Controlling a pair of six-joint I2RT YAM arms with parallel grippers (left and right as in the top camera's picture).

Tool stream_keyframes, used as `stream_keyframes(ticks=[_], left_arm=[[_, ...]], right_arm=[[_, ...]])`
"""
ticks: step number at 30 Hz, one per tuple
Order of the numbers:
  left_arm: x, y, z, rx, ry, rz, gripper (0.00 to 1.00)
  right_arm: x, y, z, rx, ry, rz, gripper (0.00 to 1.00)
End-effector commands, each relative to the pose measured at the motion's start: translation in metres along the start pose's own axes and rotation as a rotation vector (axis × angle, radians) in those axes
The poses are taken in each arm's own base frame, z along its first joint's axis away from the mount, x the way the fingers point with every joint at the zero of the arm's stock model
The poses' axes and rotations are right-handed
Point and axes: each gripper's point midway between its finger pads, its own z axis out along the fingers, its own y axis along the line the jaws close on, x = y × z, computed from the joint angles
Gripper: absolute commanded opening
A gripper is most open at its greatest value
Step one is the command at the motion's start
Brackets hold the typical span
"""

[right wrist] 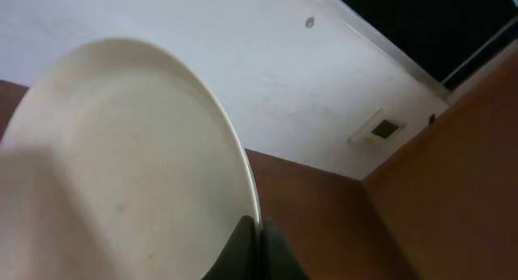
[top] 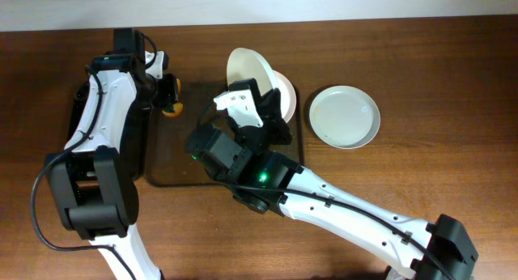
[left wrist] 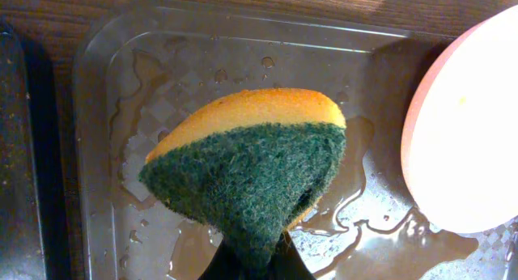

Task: Clean dirty plates on tray and stack at the side
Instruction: 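Lift the front plate with the right gripper and stack it right, then move the right gripper to the last plate and grasp its rim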

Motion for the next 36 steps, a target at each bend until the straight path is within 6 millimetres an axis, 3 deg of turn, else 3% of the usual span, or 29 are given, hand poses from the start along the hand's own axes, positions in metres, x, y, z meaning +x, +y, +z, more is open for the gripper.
stream_keyframes(ticks=[1, 4, 8, 11, 13, 15, 16, 18, 20, 23, 25, 30, 36], left_arm=[[0.0, -0.002, -0.002, -0.002, -0.003, 0.0, 0.01], [0.0, -0.002, -0.002, -0.002, -0.003, -0.001, 0.0], [0.0, -0.002, -0.002, -0.002, -0.003, 0.0, 0.0], [0.0, -0.002, -0.002, -0.002, -0.003, 0.0, 0.0], [0.0, -0.002, -0.002, -0.002, -0.004, 0.0, 0.01], [-0.001, -0.002, -0.002, -0.002, -0.005, 0.0, 0.0], [-0.001, -0.002, -0.002, -0.002, -0.007, 0.001, 0.01], [-0.001, -0.002, -0.002, -0.002, -0.007, 0.0, 0.01], [-0.001, -0.002, -0.002, -0.002, -0.007, 0.001, 0.0], [-0.001, -0.002, -0.002, -0.002, -0.007, 0.001, 0.0], [-0.001, -0.002, -0.002, -0.002, -0.007, 0.001, 0.01], [-0.002, -0.002, -0.002, -0.001, -0.01, 0.001, 0.01], [-0.002, -0.002, -0.002, -0.001, -0.01, 0.001, 0.0]], right_arm=[[-0.009, -0.006, 0.001, -0.03, 0.0, 0.015, 0.04], [0.003, 0.003, 0.022, -0.17, 0.077, 0.067, 0.04], [0.036, -0.028, 0.075, -0.405, 0.322, 0.307, 0.04], [0.081, -0.074, 0.128, -0.481, 0.518, 0.497, 0.04], [0.126, -0.11, 0.164, -0.459, 0.648, 0.614, 0.04], [0.171, -0.131, 0.19, -0.405, 0.759, 0.678, 0.04], [0.199, -0.135, 0.202, -0.377, 0.829, 0.697, 0.04], [0.233, -0.123, 0.214, -0.385, 0.921, 0.712, 0.04], [0.265, -0.1, 0.219, -0.408, 1.019, 0.702, 0.04], [0.291, -0.068, 0.217, -0.472, 1.117, 0.697, 0.04], [0.297, -0.058, 0.214, -0.495, 1.145, 0.694, 0.04], [0.291, -0.057, 0.198, -0.544, 1.201, 0.693, 0.04], [0.287, -0.089, 0.199, -0.411, 1.228, 0.609, 0.04]])
